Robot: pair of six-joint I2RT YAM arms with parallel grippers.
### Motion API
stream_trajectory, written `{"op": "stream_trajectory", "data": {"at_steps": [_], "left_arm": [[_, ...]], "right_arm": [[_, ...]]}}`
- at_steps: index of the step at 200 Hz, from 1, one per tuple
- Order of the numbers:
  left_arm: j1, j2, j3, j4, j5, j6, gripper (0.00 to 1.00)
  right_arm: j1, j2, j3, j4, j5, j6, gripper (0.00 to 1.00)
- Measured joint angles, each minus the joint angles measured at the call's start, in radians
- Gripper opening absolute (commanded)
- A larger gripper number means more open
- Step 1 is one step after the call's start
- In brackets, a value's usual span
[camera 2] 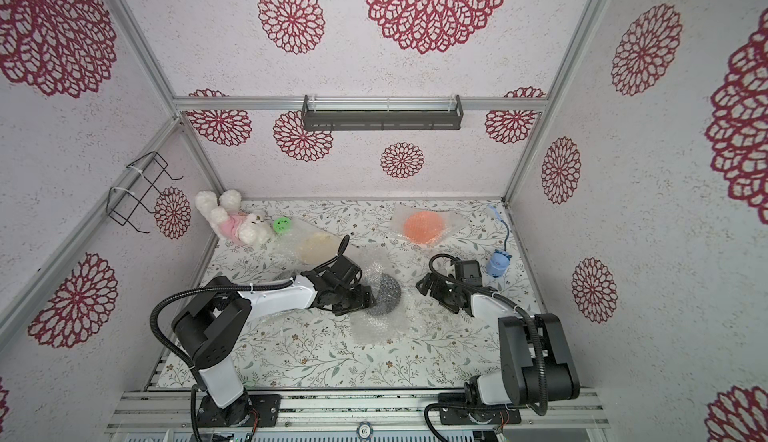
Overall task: Unpack dinner plates from bubble wrap
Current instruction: Unwrap the bubble wrap at the center of the board.
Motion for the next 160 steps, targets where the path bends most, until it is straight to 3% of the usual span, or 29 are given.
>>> {"op": "stream_trajectory", "data": {"at_steps": [68, 103, 132, 160], "left_arm": [[0.042, -0.006, -0.031, 0.047, 0.072, 0.034, 0.81], [0.056, -0.051, -0.035, 0.006, 0.084, 0.109, 0.82], [0.040, -0.188, -0.034, -0.051, 0.079, 0.160, 0.82], [-0.018, -0.290, -0.008, -0.090, 0.047, 0.186, 0.82]], "right_arm": [[-0.140, -0.063, -0.126, 0.164, -0.043, 0.090, 0.99], [-0.158, -0.152, -0.164, 0.111, -0.007, 0.093, 0.99], [-0.115, -0.229, -0.109, -0.037, 0.034, 0.044, 0.95], [0.006, -0.259, -0.005, -0.093, 0.045, -0.008, 0.87]]}}
